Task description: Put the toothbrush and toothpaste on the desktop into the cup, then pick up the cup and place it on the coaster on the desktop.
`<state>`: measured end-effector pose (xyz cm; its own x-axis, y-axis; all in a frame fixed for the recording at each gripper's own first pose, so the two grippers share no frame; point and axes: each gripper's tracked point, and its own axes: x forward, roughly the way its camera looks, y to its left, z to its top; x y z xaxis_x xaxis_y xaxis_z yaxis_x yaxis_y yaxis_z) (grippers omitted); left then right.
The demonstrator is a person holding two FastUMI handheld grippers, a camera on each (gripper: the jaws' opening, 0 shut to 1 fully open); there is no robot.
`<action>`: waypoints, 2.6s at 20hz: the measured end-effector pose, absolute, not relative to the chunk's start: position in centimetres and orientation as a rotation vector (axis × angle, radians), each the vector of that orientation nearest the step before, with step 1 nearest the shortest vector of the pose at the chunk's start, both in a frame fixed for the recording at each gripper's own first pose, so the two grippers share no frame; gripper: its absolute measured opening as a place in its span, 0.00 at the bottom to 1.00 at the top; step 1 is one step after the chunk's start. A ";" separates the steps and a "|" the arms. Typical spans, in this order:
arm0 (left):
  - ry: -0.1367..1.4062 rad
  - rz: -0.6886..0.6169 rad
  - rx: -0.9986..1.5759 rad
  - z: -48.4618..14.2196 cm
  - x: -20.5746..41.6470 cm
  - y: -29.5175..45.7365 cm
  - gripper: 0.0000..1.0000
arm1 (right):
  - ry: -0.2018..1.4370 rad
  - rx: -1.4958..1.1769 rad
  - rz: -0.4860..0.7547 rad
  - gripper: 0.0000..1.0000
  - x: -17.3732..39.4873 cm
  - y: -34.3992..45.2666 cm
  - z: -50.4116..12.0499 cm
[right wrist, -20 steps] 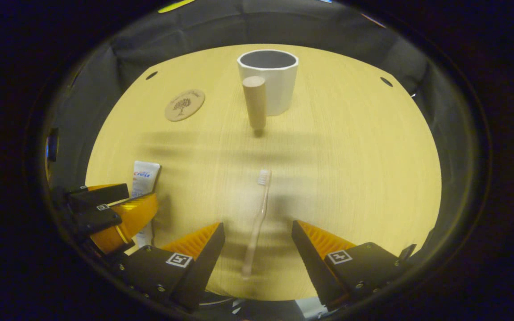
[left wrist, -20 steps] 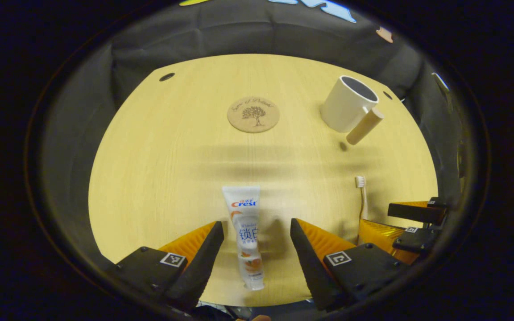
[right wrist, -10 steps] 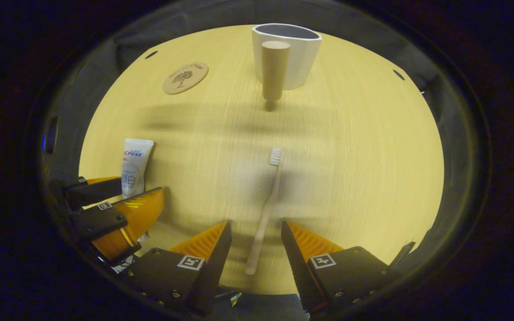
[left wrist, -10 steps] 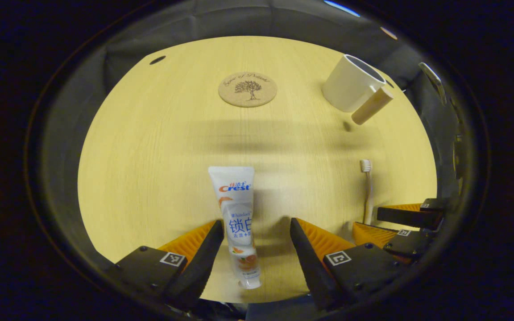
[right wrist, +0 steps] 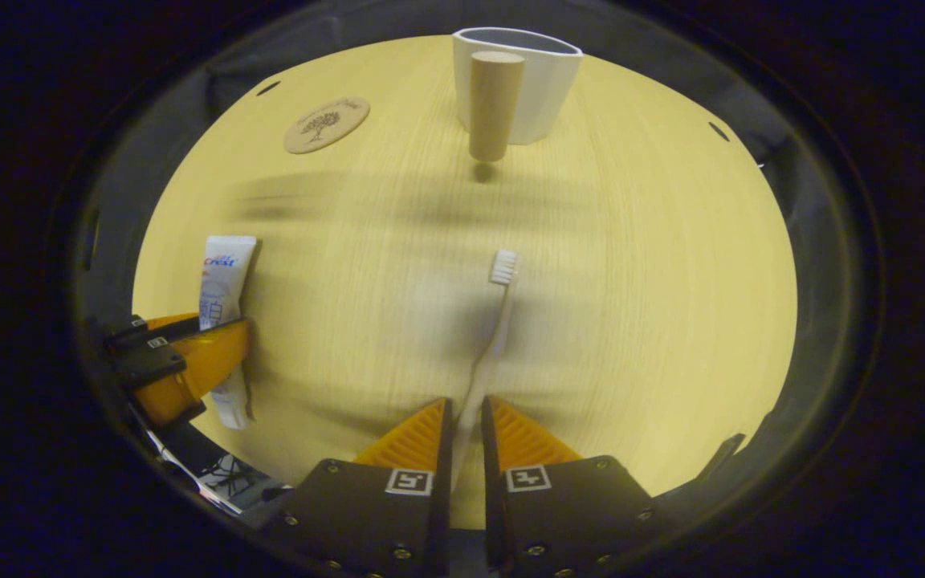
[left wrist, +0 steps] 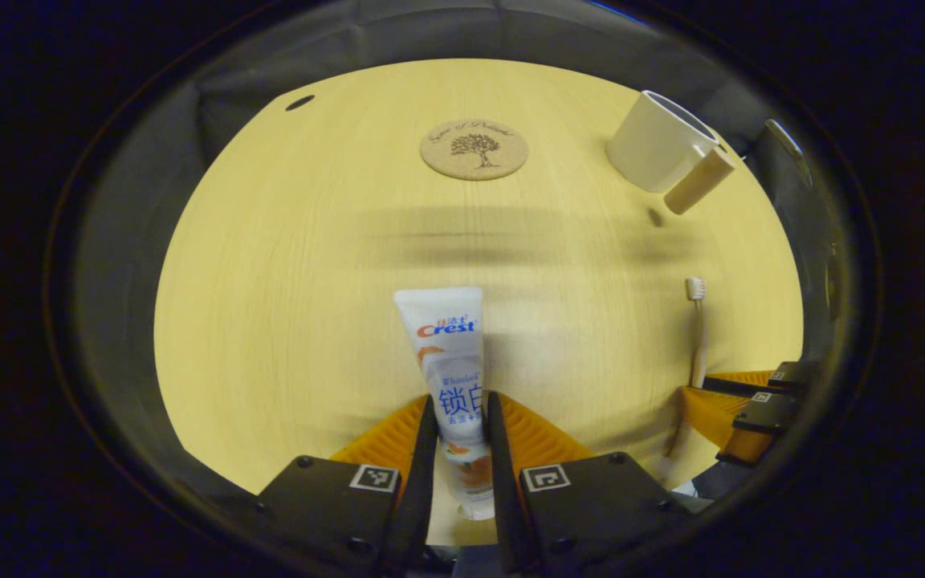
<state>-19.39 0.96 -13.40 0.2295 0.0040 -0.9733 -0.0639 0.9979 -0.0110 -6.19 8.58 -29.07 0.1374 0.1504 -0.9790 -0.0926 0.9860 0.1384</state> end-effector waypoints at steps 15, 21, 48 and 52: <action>1.231 0.012 -0.037 -12.2 -18.7 0.8 0.21 | 1.296 0.181 0.230 0.04 -5.9 8.5 -26.4; 1.126 0.023 -0.056 -9.5 -17.3 0.5 0.21 | 1.167 0.216 0.234 0.04 -5.1 7.8 -23.2; 0.545 0.000 -0.143 7.2 -6.1 -2.4 0.21 | 0.261 0.149 0.239 0.03 15.3 5.3 -5.3; 0.483 0.013 -0.139 9.0 -6.7 -2.5 0.21 | 0.235 0.135 0.245 0.04 17.7 5.7 -6.2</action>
